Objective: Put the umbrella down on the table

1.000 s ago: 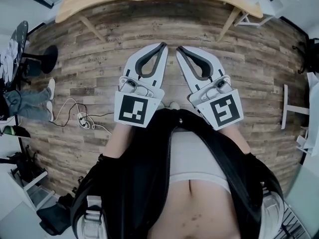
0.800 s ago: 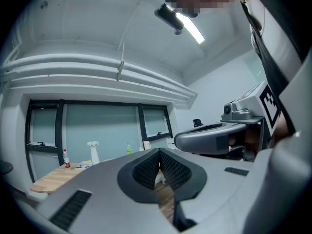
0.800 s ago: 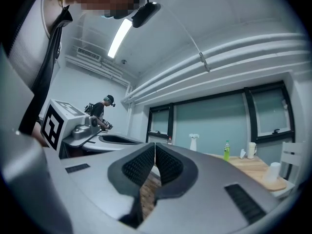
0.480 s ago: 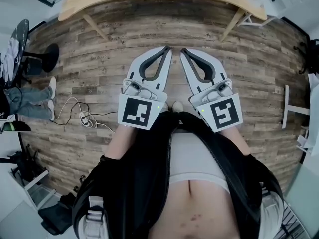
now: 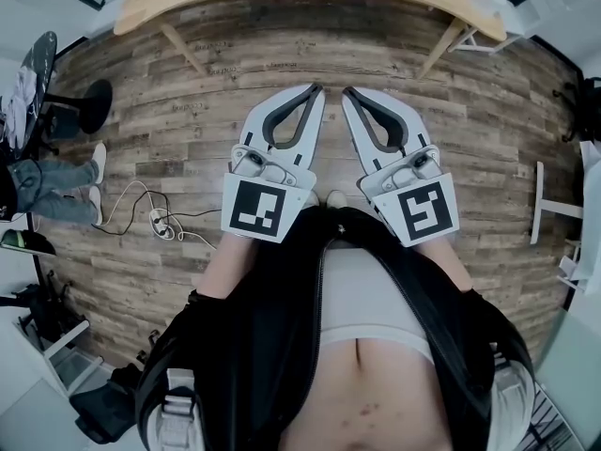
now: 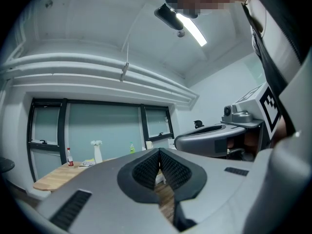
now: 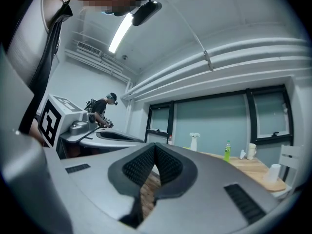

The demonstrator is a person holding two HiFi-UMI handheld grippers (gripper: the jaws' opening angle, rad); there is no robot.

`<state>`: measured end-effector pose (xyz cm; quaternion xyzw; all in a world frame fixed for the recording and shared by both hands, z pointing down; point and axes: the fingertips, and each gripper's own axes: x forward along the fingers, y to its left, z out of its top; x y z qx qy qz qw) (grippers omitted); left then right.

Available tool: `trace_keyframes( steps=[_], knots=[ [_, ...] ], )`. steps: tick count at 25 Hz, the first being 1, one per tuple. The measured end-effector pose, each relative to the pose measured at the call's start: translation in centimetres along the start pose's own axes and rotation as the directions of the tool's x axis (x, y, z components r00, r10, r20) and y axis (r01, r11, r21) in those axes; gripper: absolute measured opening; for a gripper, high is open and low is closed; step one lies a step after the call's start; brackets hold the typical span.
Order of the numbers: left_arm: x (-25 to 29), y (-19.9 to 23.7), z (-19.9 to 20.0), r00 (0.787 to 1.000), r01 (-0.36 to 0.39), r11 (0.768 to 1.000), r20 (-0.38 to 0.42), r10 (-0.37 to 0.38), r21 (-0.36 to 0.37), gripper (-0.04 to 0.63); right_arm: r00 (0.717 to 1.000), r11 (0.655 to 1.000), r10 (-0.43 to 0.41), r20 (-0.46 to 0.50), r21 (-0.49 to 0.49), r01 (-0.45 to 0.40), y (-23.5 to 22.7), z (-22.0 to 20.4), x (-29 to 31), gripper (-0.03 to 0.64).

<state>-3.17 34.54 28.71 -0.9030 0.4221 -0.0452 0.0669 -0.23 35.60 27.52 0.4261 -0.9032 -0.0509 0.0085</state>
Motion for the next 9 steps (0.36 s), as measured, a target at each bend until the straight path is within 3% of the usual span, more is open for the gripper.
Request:
trace_keyframes(
  steps=[9],
  knots=[
    [-0.60,-0.12,0.51,1.000,0.009,1.000,0.013,-0.009,0.016,0.006,1.000,1.000,-0.009,0.003,-0.013,0.009,0.58,0.47,-0.18,0.028]
  ],
)
